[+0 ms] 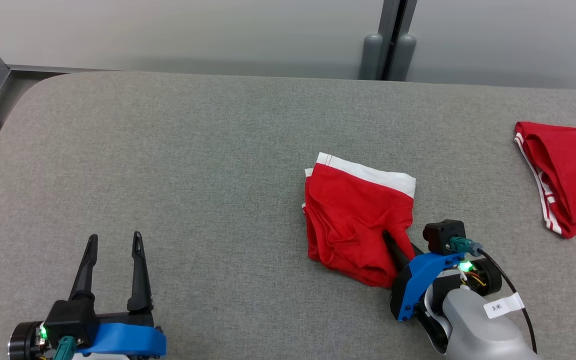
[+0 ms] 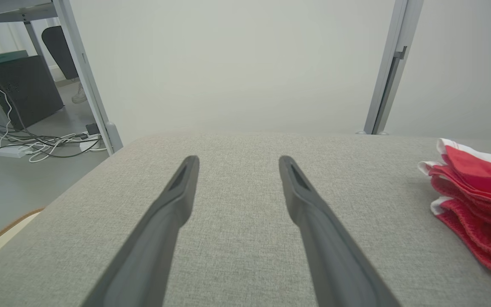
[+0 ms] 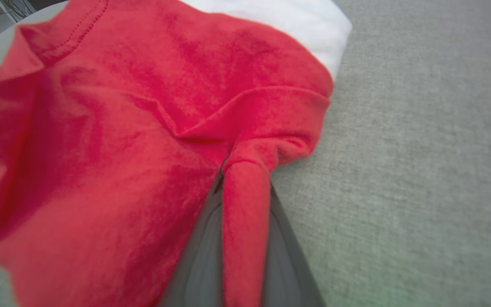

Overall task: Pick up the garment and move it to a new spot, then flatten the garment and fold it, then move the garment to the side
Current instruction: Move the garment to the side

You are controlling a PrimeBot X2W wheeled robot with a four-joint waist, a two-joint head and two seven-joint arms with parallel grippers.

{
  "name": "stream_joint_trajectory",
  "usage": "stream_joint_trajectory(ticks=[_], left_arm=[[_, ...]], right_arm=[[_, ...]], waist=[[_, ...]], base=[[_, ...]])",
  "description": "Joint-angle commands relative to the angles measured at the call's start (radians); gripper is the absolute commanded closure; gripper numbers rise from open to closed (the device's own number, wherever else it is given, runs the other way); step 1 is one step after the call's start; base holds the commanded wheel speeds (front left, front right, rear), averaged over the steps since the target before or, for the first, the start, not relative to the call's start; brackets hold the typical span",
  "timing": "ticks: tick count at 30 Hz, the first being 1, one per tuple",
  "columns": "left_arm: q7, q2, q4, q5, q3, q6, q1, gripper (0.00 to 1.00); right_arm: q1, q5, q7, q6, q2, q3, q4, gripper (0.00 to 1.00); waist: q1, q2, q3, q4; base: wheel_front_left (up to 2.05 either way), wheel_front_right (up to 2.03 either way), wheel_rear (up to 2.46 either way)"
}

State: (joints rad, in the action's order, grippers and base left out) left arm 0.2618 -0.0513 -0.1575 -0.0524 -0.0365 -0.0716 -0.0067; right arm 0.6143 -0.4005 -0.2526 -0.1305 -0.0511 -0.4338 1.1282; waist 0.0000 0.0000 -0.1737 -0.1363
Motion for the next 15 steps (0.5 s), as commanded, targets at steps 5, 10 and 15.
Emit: stream_joint_trajectory(ticks=[5,10,15], left_arm=[[0.004,0.001,0.011,-0.015,-0.003,0.006,0.004,0.0],[0.004,0.001,0.019,-0.014,-0.011,0.001,-0.005,0.0],[0.004,-0.003,0.031,-0.002,-0.019,-0.007,-0.034,0.0]], right_arm=[[0.012,-0.012,-0.01,0.0,-0.006,-0.011,0.012,1.0],[-0.007,-0.004,-0.011,0.001,-0.038,0.0,-0.044,1.0],[-0.02,0.003,-0.011,0.001,-0.081,0.015,-0.109,1.0]], waist=[[0.0,0.0,-0.01,0.031],[0.0,0.0,-0.029,0.101],[0.0,0.0,-0.062,0.199]], base=[[0.0,0.0,0.0],[0.0,0.0,0.0],[0.0,0.0,0.0]])
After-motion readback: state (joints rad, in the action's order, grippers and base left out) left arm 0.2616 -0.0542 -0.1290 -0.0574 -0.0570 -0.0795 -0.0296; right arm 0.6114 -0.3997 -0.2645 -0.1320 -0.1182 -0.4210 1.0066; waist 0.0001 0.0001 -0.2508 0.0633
